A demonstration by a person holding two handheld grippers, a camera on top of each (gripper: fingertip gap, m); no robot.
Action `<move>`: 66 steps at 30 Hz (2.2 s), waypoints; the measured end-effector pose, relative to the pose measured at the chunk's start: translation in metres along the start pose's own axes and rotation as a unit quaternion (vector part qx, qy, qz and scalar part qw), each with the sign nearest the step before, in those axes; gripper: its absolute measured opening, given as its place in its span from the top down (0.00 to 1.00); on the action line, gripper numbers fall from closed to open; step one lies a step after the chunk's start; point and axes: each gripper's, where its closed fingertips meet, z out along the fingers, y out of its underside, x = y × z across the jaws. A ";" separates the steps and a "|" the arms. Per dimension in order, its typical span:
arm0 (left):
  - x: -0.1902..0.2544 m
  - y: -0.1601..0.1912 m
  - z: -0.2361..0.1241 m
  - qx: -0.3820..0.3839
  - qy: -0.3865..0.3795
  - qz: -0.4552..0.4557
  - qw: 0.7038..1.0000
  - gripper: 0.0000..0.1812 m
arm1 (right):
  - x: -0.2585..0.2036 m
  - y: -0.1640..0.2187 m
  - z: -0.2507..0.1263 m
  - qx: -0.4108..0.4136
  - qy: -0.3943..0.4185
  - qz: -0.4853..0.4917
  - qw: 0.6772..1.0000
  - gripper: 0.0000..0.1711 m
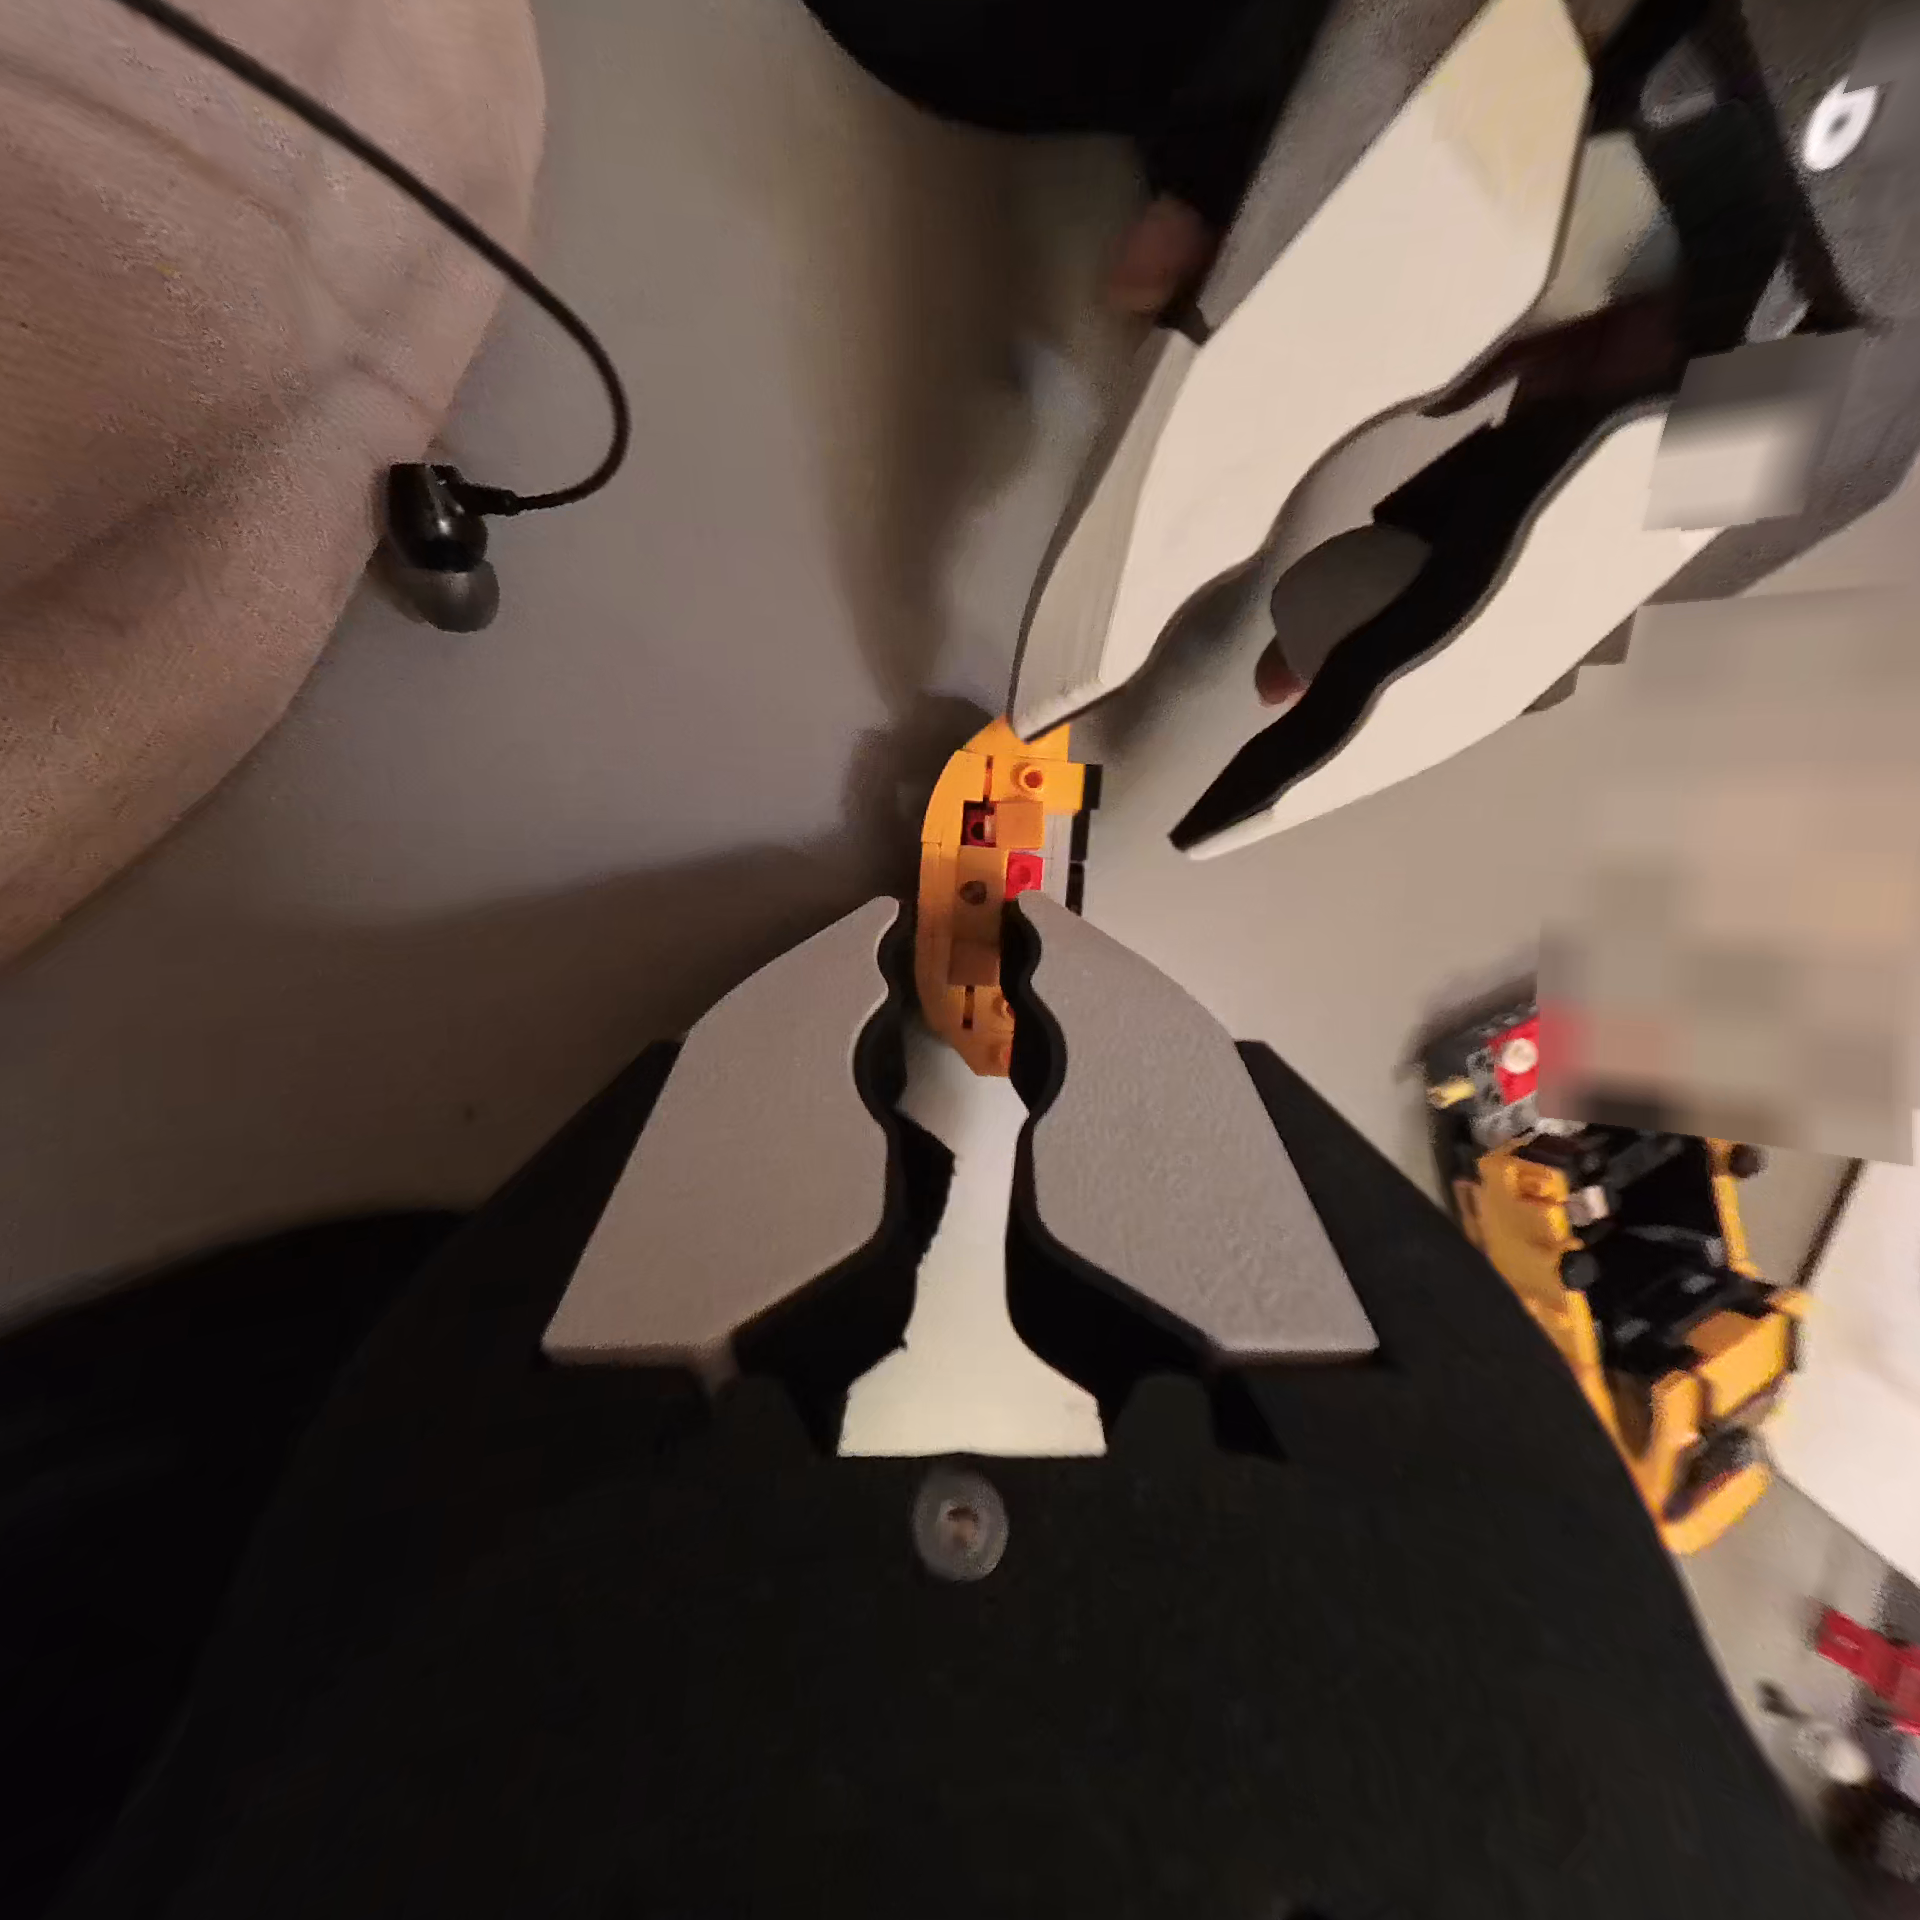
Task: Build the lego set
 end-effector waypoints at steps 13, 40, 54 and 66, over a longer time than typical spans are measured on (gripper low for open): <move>0.016 -0.022 0.010 0.011 0.215 -0.259 0.942 0.87 | 0.007 -0.012 -0.012 -0.012 0.095 -0.227 0.969 0.91; 0.014 -0.008 0.026 -0.047 0.154 -0.245 0.956 0.94 | -0.029 0.005 -0.008 -0.023 -0.038 -0.099 0.994 0.91; -0.028 -0.011 -0.004 -0.031 0.000 -0.132 0.991 0.82 | -0.029 0.016 -0.007 -0.042 -0.055 -0.026 0.997 0.88; 0.008 0.003 -0.007 0.001 -0.058 -0.100 0.993 0.87 | -0.028 0.016 -0.011 -0.007 -0.068 0.133 0.989 0.84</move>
